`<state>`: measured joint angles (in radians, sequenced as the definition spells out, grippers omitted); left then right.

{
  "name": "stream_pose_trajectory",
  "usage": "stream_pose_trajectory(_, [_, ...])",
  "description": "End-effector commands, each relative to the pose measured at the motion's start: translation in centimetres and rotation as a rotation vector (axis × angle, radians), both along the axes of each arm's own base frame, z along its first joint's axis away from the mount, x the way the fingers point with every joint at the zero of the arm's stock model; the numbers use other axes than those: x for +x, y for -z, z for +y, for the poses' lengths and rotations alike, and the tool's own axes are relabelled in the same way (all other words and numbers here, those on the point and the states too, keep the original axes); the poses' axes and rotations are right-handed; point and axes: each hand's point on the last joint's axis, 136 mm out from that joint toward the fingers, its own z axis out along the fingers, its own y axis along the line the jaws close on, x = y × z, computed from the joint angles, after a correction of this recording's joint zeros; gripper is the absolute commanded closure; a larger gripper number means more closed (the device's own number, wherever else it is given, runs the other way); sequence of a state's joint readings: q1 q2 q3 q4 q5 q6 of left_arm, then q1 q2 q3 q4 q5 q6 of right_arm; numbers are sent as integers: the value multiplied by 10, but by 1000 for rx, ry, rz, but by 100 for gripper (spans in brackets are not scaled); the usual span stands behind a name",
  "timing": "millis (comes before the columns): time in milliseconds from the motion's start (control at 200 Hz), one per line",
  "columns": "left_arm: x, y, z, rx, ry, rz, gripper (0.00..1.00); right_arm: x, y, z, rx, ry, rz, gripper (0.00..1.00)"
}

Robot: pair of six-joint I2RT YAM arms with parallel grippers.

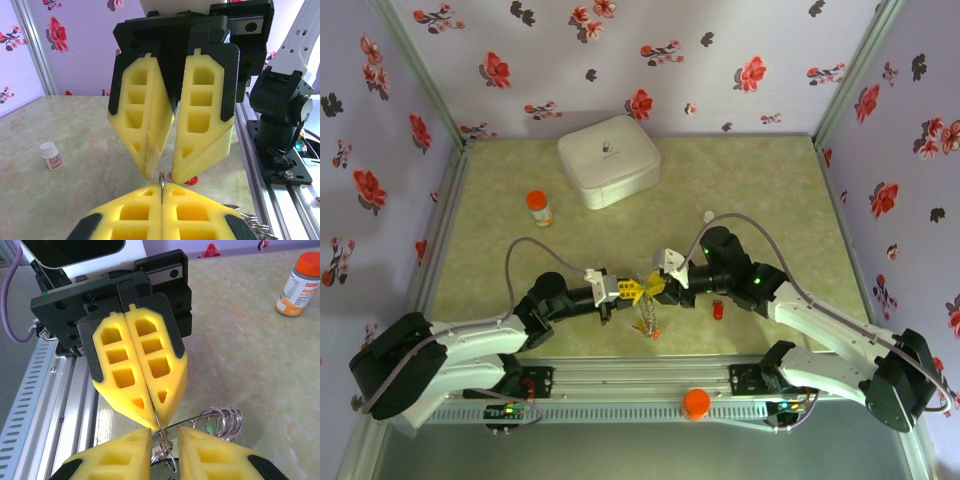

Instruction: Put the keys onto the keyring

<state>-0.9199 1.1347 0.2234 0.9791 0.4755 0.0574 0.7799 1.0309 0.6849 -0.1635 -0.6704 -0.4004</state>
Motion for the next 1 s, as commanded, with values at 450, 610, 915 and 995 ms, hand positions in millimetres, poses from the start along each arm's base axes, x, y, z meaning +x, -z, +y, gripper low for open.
stream_pose_trajectory(450, [0, -30, -3, -101, 19, -47, 100, -6, 5, 5, -11, -51, 26, 80])
stream_pose_trajectory(610, [0, -32, -3, -104, 21, -47, 100, -6, 8, 4, -21, -53, 24, 93])
stream_pose_trajectory(915, [17, -17, 3, 0, -89, 13, 75, 7, -11, 3, -63, -31, -73, 100])
stream_pose_trajectory(995, [17, -9, 4, 94, -94, 44, 72, 12, -17, 0, -124, -20, -95, 100])
